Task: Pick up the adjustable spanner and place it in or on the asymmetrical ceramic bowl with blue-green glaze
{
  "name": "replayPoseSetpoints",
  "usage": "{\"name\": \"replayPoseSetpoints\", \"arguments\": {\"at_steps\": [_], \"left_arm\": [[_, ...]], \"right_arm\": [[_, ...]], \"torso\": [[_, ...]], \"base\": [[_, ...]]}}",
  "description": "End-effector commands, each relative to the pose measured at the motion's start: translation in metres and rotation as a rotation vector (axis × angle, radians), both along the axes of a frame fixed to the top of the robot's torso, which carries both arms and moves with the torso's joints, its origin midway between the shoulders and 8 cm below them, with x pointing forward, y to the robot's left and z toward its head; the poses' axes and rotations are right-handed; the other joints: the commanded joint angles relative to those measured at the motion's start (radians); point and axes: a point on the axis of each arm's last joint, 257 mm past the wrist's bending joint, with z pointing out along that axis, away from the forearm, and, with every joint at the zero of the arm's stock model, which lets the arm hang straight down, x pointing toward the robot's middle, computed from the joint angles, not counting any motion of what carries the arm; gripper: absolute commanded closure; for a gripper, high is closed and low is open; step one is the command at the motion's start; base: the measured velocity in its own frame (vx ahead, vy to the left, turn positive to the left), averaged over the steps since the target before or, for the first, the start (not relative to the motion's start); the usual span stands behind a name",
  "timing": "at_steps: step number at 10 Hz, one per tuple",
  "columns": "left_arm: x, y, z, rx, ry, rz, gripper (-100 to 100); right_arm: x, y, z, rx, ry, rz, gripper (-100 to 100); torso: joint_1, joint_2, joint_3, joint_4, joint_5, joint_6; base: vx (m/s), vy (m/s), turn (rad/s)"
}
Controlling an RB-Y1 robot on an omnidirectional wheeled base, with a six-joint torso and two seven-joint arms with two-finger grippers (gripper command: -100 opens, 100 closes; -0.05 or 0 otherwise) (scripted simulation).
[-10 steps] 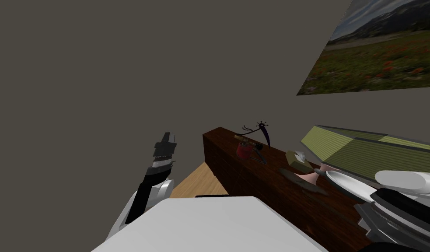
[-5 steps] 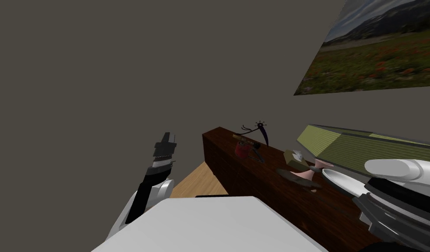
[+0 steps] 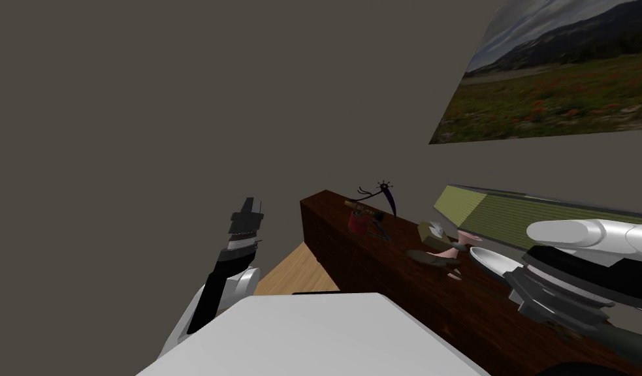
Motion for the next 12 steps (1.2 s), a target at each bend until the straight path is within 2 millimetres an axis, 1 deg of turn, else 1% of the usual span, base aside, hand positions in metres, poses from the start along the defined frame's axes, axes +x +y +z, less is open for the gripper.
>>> {"name": "replayPoseSetpoints", "arguments": {"at_steps": [1, 2, 4, 6, 7, 8, 9, 12], "left_arm": [[0.000, 0.000, 0.000, 0.000, 0.000, 0.000, 0], [0.000, 0.000, 0.000, 0.000, 0.000, 0.000, 0], [0.000, 0.000, 0.000, 0.000, 0.000, 0.000, 0], [0.000, 0.000, 0.000, 0.000, 0.000, 0.000, 0], [0.000, 0.000, 0.000, 0.000, 0.000, 0.000, 0], [0.000, 0.000, 0.000, 0.000, 0.000, 0.000, 0], [0.000, 0.000, 0.000, 0.000, 0.000, 0.000, 0], [0.000, 0.000, 0.000, 0.000, 0.000, 0.000, 0]], "right_arm": [[0.018, 0.004, 0.004, -0.002, -0.039, 0.009, 100], [0.031, 0.006, 0.007, -0.001, -0.071, 0.018, 100], [0.043, 0.009, 0.010, -0.001, -0.101, 0.027, 100], [0.065, 0.014, 0.015, -0.002, -0.156, 0.045, 100], [0.070, 0.015, 0.017, -0.002, -0.168, 0.050, 100], [0.066, 0.015, 0.016, 0.000, -0.156, 0.046, 100], [0.067, 0.015, 0.016, -0.001, -0.159, 0.049, -100], [0.067, 0.015, 0.016, 0.000, -0.159, 0.050, -100]], "torso": [[0.000, 0.000, 0.000, 0.000, 0.000, 0.000], [0.001, -0.002, -0.001, 0.000, 0.001, -0.001], [0.002, -0.004, -0.002, -0.001, 0.000, -0.002], [0.001, -0.004, -0.002, -0.001, 0.001, -0.001], [0.002, -0.005, -0.003, -0.001, 0.000, -0.002], [0.002, -0.005, -0.003, -0.001, 0.001, -0.001], [-0.001, -0.003, -0.002, -0.001, 0.000, -0.001], [-0.004, 0.000, 0.000, 0.000, -0.001, 0.000]], "base": [[0.061, 0.042, -0.064], [0.070, 0.051, -0.067], [0.061, 0.063, -0.057], [0.067, 0.064, -0.082], [0.080, 0.073, -0.084], [0.038, 0.033, -0.008], [0.007, 0.007, 0.006], [0.000, 0.000, 0.000]]}}
